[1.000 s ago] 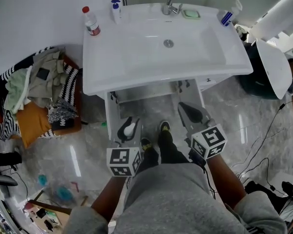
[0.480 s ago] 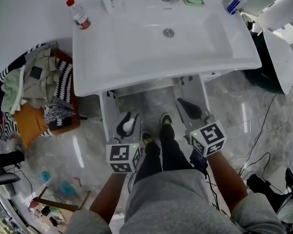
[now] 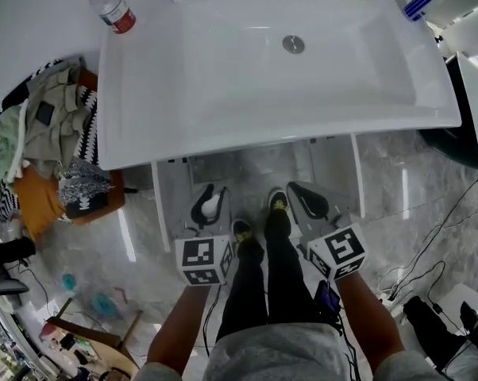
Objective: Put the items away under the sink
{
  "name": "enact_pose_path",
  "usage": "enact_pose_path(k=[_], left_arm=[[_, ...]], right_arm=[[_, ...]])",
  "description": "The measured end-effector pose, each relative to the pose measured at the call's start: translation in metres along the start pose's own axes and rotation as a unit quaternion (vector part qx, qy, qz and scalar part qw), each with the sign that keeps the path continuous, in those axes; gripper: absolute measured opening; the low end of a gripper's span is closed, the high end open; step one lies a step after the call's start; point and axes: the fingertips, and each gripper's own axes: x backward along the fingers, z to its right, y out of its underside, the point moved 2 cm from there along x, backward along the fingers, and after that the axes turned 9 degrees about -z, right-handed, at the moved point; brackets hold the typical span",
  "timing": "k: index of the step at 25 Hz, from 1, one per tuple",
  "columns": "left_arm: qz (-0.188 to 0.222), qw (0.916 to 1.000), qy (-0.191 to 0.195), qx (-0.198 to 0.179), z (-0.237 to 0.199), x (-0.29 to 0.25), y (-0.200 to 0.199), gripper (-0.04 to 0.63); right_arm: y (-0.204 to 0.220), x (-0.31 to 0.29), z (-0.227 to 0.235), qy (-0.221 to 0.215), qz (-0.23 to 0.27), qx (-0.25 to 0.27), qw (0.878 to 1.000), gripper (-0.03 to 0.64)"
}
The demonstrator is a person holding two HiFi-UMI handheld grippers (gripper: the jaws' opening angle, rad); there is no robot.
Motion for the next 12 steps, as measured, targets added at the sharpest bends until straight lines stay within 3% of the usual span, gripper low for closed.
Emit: enact_pose_path(k=[12], left_arm=[[0.0,0.9983,-0.035,0.047,-0.034,-0.085,0.077,0.117]], right_arm=[[0.103,-0.101,0.017,-0.023,-0.037,0.002,0.999,-0.002]])
